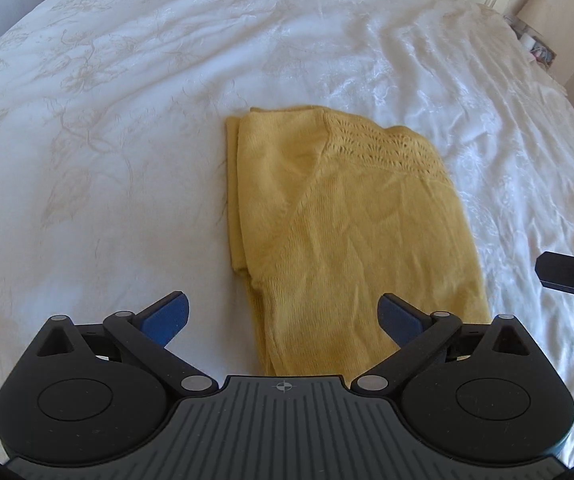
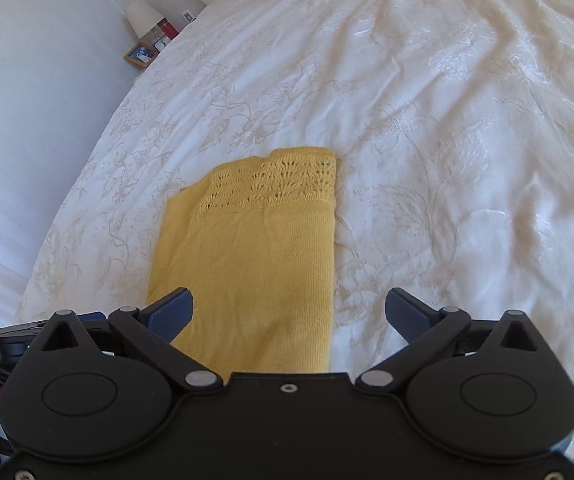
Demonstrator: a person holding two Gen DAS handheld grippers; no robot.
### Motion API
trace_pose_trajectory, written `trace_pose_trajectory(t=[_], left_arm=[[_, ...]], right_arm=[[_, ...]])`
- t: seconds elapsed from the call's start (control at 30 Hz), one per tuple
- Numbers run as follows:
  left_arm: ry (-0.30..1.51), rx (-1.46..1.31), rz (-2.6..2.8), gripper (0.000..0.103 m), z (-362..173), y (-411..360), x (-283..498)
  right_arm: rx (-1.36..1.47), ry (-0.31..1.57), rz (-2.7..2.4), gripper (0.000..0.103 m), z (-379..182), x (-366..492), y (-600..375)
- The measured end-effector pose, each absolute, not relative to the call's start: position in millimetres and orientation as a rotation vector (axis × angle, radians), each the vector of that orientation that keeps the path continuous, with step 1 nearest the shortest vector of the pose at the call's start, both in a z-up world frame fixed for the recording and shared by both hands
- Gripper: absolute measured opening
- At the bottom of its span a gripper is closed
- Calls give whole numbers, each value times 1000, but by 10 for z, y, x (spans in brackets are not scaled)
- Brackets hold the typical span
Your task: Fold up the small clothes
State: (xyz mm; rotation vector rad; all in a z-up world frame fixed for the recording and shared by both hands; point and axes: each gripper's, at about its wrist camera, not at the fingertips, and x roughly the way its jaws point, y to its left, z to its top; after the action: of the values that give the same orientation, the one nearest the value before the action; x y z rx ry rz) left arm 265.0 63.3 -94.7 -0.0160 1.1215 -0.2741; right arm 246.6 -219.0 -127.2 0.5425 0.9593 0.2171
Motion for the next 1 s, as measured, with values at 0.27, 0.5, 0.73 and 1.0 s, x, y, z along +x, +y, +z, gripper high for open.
trace_pose_trajectory(t=[0.27, 0.5, 0.73, 1.0], left_arm=[[1167, -69, -240, 103, -1079, 644, 2389], [1190, -94, -284, 103, -1237, 595, 2609], [1243, -126, -327, 103, -1478, 566, 2893], [1240, -177, -396, 103, -1613, 494, 3097]], right_arm=[[526, 1018, 256, 102, -1353, 2297, -2315], [527, 1016, 317, 102, -1392, 2569, -2332], [545, 1045, 394, 102, -1573, 3047, -2249], [622, 1094, 490, 103, -1883, 3554, -2174]])
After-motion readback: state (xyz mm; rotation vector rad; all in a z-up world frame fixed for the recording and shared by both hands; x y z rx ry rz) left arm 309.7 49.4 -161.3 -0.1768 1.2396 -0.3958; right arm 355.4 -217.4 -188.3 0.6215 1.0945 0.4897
